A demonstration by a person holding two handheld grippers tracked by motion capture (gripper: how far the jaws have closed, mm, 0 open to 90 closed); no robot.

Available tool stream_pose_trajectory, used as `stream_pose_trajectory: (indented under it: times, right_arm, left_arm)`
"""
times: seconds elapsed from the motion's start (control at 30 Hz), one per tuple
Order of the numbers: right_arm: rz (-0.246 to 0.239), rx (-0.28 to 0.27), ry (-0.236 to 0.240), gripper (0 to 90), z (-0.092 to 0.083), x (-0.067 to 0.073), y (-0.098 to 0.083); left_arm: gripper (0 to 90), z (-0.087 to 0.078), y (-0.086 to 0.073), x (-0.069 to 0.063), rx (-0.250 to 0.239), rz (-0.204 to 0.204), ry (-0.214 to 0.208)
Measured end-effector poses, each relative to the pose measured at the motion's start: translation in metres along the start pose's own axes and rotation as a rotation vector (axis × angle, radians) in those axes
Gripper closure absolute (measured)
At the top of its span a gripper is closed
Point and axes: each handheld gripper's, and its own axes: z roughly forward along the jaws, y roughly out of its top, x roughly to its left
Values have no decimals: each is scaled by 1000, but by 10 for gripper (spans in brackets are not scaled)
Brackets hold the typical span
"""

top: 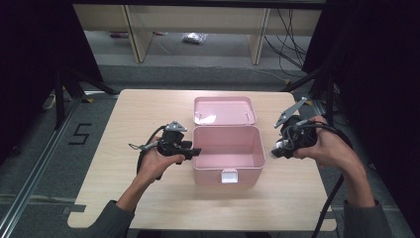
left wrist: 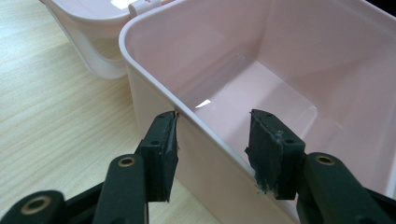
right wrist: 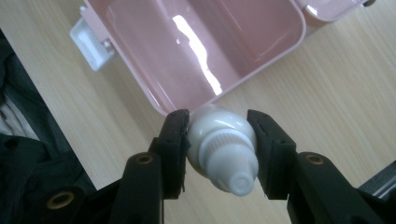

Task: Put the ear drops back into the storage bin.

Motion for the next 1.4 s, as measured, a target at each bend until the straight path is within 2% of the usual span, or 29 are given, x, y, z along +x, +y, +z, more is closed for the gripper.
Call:
stream_pose_trajectory:
  times: [0.03,0.1,0.23,0.3,0.33,0.47,0.77,0.83,0.93,1.4]
  right_arm:
    - [0,-4,18,604,-1,1,3]
    - [-24,-3,23,604,-1,1,8]
    - [-28,13,28,604,0,4,18]
    - [-54,17,29,604,2,4,23]
    - [-41,22,26,604,2,5,25]
    - [-62,29,35,604,7,8,34]
    - [-97,70,56,604,25,16,51]
    - [-90,78,58,604,28,18,53]
    - [-110,96,66,604,36,19,58]
    - [-104,143,98,604,69,18,67]
  left_arm:
    - [521,0,0,0,1,1,1]
    - [521,0,0,0,0,0,0]
    - [521,0,0,0,1,2,2]
    - [521,0,0,0,1,1,2]
    - [521,0,0,0,1,2,3]
    - [521,0,0,0,0,1,1]
    - [521,0,0,0,0,1,2]
    - [521,0,0,0,2,2,-2]
    - [521,0,0,0,0,1,1]
    - [521,0,0,0,-4,1,3]
